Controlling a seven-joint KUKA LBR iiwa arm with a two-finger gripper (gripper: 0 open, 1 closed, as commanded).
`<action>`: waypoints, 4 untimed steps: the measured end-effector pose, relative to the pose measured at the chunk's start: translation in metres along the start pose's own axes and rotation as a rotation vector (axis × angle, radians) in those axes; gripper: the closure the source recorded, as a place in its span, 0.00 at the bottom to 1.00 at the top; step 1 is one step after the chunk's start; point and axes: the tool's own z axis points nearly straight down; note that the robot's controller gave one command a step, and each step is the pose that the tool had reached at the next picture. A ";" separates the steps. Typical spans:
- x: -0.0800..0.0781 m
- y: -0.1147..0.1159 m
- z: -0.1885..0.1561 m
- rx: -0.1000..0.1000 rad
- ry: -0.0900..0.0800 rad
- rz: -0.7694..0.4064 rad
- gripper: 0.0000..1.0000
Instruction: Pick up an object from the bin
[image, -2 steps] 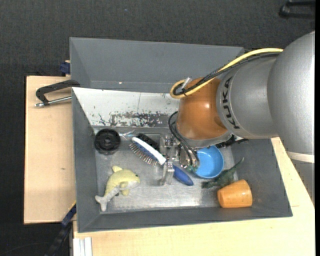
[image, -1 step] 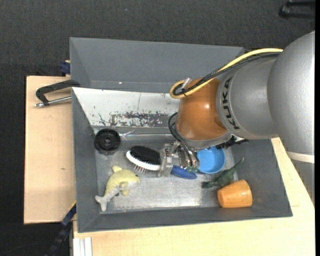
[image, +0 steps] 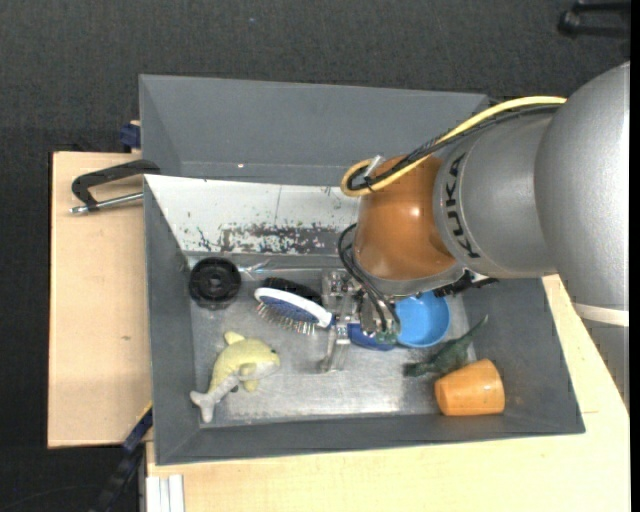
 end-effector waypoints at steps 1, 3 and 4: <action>-0.010 0.027 -0.079 -0.003 -0.003 -0.348 0.00; -0.025 0.043 0.013 -0.002 0.009 -0.284 0.00; -0.025 0.042 0.014 -0.002 0.009 -0.283 1.00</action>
Offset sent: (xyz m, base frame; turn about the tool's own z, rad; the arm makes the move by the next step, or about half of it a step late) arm 0.0086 0.0243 0.0762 -0.3463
